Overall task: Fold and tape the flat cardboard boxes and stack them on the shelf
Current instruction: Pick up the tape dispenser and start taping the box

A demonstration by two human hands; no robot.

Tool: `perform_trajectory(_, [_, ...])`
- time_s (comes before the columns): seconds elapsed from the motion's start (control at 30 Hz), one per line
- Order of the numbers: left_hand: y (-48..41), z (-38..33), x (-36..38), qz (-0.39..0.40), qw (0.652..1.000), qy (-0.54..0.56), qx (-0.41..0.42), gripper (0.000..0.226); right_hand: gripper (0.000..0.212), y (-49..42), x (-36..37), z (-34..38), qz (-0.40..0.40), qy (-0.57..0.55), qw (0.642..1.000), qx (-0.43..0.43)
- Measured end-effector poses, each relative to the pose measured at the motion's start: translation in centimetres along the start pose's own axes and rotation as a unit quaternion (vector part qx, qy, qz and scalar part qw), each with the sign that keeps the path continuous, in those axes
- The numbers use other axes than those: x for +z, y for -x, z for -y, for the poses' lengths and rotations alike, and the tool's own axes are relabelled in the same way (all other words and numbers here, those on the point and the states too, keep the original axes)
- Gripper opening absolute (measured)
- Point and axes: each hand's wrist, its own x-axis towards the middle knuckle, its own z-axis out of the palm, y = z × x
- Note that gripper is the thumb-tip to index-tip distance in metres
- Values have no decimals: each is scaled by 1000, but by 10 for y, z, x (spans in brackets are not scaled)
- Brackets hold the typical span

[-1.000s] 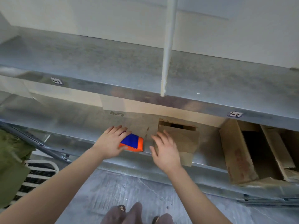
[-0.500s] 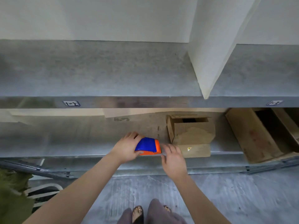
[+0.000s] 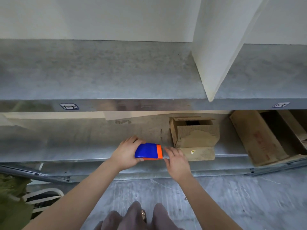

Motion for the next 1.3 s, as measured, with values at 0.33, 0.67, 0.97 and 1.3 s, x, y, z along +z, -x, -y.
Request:
perform_trajectory(0.33, [5,-1,2,-16,999,34,-11,65,51,-6,12,2,18,25,999,7])
perform_trajectory(0.67, [10,4,-5,-21,999,26,1,67,59,-9,7,-3,22,-2,1000,6])
perform_trajectory(0.97, [10,36,-27,-19,997,63,-36,59,54,-25,1,6,18,4,1000,4])
perform_trajectory(1.3, [31,37,-21,-34,998,57,10,63,51,-55,7,36,61,-56,994,-65])
